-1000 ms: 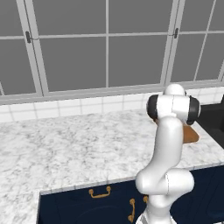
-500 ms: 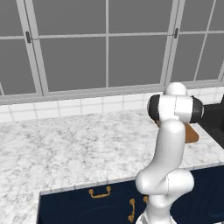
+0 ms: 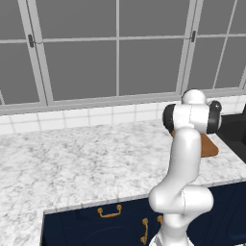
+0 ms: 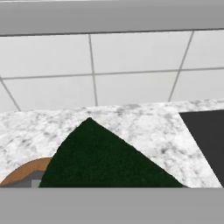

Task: Pick up the sponge from the counter and clean the cutting board by briefly scrubbing or pressing down on the cutting board. Once finished, release the sponge.

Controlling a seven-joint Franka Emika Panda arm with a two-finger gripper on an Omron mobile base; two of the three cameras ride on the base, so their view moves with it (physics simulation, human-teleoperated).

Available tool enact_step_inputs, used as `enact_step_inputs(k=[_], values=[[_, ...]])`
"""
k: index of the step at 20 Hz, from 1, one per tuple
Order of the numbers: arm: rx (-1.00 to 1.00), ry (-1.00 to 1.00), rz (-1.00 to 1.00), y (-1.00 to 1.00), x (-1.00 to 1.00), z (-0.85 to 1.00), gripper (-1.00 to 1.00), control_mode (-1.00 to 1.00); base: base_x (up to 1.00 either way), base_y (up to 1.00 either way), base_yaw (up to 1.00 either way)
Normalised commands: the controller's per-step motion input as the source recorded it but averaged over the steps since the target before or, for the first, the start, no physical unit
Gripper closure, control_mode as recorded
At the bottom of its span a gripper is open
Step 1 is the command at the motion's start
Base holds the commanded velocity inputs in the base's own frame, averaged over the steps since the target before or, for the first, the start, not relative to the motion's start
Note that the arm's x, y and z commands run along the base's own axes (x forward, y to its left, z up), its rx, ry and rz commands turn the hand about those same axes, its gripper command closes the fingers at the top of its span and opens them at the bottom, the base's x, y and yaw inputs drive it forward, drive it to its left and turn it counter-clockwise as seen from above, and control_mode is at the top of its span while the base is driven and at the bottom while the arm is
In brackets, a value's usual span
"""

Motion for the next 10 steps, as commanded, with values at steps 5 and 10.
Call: enact_step_inputs(k=[5, 10], values=[[0.00, -0.11, 0.00, -0.05, -0.27, -0.63, 1.00, -1.00, 0.00, 0.00, 0.00], [0.00, -0.12, 0.00, -0.16, 0.00, -0.88, 1.00, -1.00, 0.00, 0.00, 0.00]])
